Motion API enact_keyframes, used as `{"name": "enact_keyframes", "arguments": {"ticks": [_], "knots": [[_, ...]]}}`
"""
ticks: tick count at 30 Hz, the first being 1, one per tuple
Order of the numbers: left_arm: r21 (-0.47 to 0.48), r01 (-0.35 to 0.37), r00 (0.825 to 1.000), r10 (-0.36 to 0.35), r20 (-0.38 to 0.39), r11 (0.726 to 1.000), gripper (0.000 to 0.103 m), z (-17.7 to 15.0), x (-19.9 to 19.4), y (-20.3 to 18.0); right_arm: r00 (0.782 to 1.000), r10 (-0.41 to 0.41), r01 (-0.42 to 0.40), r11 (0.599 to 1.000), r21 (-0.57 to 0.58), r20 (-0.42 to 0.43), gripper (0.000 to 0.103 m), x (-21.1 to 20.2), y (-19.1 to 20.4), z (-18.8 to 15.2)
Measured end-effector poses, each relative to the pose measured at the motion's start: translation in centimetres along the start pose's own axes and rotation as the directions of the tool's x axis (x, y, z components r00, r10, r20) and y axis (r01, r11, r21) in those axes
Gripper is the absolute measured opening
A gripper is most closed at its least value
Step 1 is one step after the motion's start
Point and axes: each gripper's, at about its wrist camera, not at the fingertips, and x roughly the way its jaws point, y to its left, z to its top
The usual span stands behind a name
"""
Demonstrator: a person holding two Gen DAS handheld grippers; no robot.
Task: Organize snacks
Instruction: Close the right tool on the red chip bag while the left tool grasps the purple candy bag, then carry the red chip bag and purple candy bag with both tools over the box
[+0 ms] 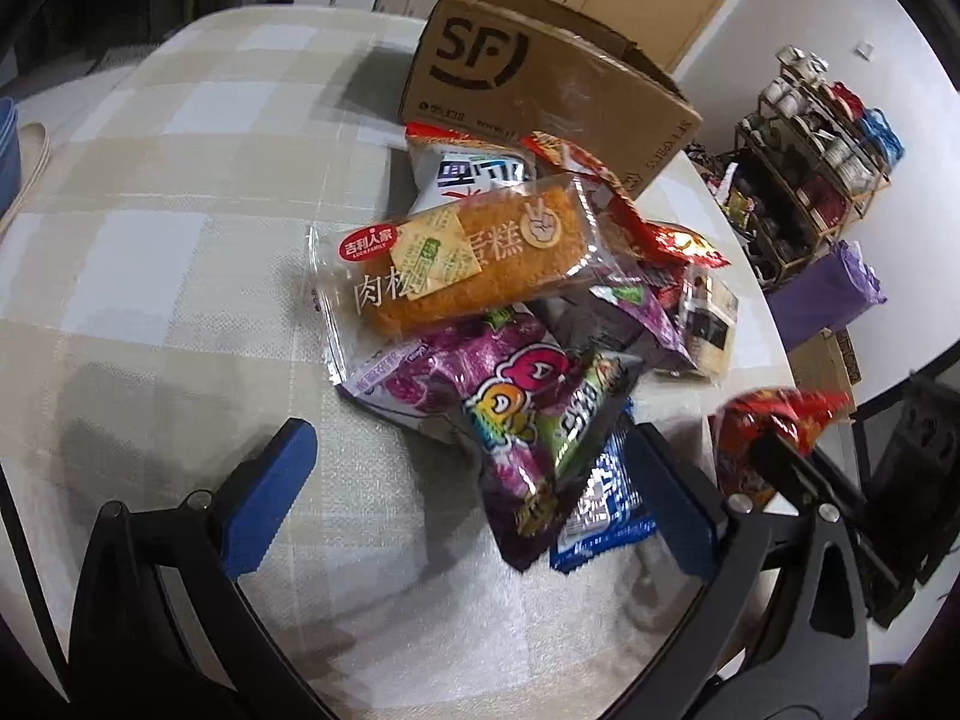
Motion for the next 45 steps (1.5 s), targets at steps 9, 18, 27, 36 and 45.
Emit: {"name": "enact_keyframes", "arguments": {"ticks": [9, 18, 27, 36, 45], "knots": [[-0.036, 0.03, 0.999, -0.03, -0.02, 0.999, 0.092, 1.6, 2.7, -0.3, 1.0, 0.023, -0.023, 1.0, 0.013, 0.0, 0.05, -0.1, 0.0, -0.4], [-0.085, 0.14, 0.99, -0.138, 0.026, 0.986, 0.041, 1.1, 2.0, 1.5, 1.0, 0.017, -0.017, 1.0, 0.014, -0.002, 0.05, 0.1, 0.0, -0.7], [-0.064, 0.153, 0.988, -0.15, 0.045, 0.986, 0.021, 0.2, 0.6, 2.6, 1.0, 0.004, -0.004, 1.0, 0.003, 0.0, 0.05, 0.0, 0.8, -0.7], [-0.017, 0.176, 0.982, -0.175, 0.067, 0.984, 0.015, -2.4, -2.3, 4.0, 1.0, 0.018, -0.018, 1.0, -0.008, 0.019, 0.05, -0.5, 2.3, -0.4], [-0.002, 0.216, 0.973, -0.215, 0.089, 0.976, 0.009, -3.9, -3.8, 5.1, 1.0, 0.018, -0.018, 1.0, -0.016, 0.014, 0.05, -0.2, 3.6, 0.0]]}}
